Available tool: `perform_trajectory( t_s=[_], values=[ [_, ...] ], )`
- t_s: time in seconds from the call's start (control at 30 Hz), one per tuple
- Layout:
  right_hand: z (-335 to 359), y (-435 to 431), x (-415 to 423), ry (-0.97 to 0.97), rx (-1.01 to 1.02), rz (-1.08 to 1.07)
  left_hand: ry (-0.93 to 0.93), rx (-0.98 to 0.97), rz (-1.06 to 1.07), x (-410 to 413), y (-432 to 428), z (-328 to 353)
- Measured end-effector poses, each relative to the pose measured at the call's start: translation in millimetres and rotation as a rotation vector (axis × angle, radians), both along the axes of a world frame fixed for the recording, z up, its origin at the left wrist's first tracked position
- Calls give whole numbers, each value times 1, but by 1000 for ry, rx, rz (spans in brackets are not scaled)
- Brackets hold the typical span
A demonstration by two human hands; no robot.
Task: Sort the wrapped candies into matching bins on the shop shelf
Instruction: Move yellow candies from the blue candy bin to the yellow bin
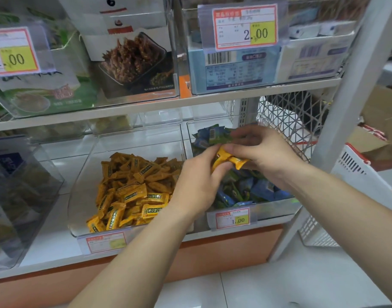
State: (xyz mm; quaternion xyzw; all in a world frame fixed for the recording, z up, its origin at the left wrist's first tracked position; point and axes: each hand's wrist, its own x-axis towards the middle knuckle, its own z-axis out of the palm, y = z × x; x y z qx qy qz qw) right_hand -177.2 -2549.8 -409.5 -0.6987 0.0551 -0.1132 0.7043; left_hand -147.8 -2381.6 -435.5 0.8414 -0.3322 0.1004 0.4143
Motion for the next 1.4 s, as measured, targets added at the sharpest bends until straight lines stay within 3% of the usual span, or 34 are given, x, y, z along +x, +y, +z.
perform_trajectory(
  t_s=[0.17, 0.27, 0.33, 0.4, 0.5, 0.6, 0.67, 0.8, 0.93, 1.07, 1.27, 1.4],
  values=[
    [-9, 26, 5, 11, 290, -50, 548, -458, -51, 2, 5, 5],
    [-15, 46, 13, 19, 365, -69, 587, -583, 37, 3, 9, 8],
    [-16, 51, 20, 50, 286, -39, 551, -622, 121, 10, 17, 8],
    [-14, 48, 27, 79, 133, -9, 467, -529, 198, 20, 31, 9],
    [-13, 30, 40, 3, -159, -97, 205, -77, 324, 37, 59, 5],
    [-20, 5, 51, 8, -497, -217, 80, 317, 428, 48, 80, -1],
    [-27, -5, 57, -5, -647, -213, 74, 364, 450, 51, 83, -5],
    [-29, -2, 76, -46, -967, -59, 93, 249, 299, 41, 60, -9],
    [-29, 9, 96, 138, -1356, 154, 224, 329, 162, 32, 42, -19],
    [-28, 18, 107, 214, -1406, 166, 208, 271, 142, 32, 41, -19],
    [-39, 21, 116, 353, -1263, 233, 176, 209, 98, 31, 43, -21],
    [-47, 18, 118, 285, -1237, 170, 202, 238, 95, 36, 46, -26]
  ],
)
